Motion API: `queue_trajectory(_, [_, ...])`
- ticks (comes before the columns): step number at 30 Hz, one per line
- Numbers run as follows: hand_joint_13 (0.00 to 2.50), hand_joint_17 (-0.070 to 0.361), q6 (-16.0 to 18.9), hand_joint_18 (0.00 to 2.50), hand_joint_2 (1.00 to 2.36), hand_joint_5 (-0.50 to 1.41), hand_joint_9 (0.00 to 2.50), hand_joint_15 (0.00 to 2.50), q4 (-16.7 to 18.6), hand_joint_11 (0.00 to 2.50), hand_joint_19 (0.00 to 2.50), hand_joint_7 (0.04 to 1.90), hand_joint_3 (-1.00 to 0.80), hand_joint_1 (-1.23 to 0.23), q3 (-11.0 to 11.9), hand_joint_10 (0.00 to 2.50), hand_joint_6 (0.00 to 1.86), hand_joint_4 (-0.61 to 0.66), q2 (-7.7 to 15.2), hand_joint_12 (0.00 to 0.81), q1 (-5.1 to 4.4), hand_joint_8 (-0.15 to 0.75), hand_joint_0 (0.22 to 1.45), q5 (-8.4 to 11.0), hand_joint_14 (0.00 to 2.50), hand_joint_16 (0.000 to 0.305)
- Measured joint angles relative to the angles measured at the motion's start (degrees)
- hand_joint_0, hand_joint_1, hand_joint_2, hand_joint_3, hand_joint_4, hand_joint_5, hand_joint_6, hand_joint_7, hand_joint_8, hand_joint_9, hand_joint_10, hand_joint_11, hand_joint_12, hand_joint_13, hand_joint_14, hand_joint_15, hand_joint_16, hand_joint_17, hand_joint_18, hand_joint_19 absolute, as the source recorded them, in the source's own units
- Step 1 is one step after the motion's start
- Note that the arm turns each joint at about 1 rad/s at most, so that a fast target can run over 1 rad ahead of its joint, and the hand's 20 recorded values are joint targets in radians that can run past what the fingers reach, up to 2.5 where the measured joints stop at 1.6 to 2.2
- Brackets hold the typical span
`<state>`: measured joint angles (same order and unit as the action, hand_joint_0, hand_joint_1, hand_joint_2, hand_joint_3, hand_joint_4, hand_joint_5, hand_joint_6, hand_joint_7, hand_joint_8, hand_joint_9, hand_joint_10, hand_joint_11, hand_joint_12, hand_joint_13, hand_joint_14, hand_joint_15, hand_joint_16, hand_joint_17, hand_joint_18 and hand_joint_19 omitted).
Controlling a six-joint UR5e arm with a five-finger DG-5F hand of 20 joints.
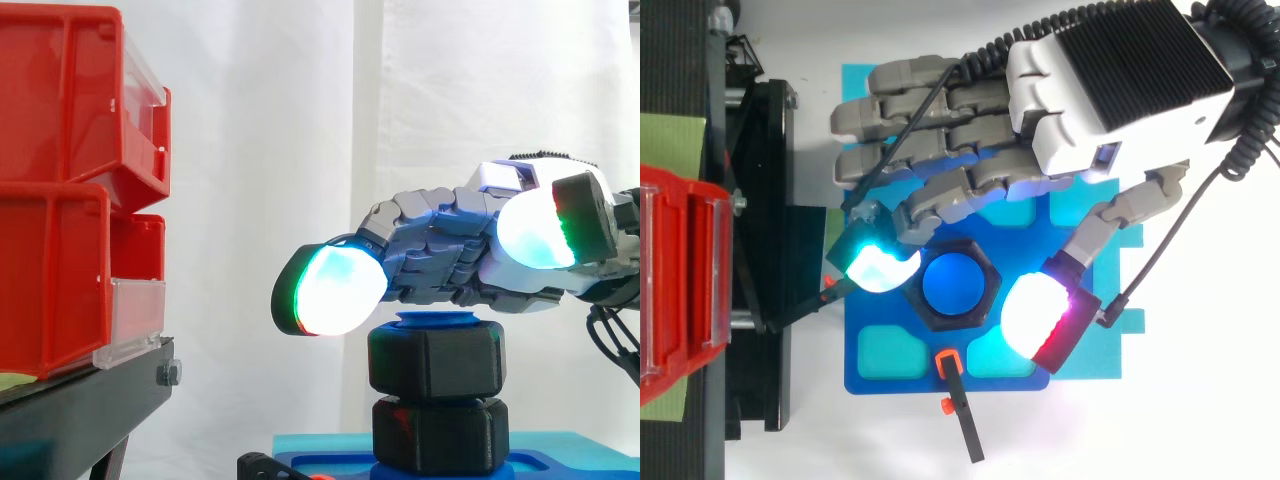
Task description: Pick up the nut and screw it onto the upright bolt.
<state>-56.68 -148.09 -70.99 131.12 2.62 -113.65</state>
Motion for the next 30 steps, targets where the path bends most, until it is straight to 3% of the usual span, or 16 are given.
queue_trajectory(17, [0.05, 0.087, -0.31, 0.00, 1.00, -0.20, 0.18, 0.00, 0.62, 0.00, 0.00, 0.69, -0.50, -0.31, -0.02, 0.00, 0.50, 0.11, 0.51, 0.313, 0.44, 0.187, 0.46, -0.19, 0.00, 0.039])
queue_trajectory(22, [0.06, 0.088, -0.05, 0.00, 1.00, -0.19, 0.19, 0.00, 1.20, 0.00, 0.00, 0.74, -0.50, -0.31, -0.02, 0.00, 0.50, 0.12, 1.61, 0.317, 0.56, 0.196, 0.46, -0.22, 0.00, 0.039])
queue_trajectory(30, [0.10, 0.089, 1.18, 0.00, 1.00, -0.13, 0.25, 0.00, 1.80, 0.00, 0.00, 1.12, -0.50, -0.33, -0.01, 0.00, 0.50, 0.20, 2.18, 0.327, 0.70, 0.216, 0.44, -0.33, 0.00, 0.040])
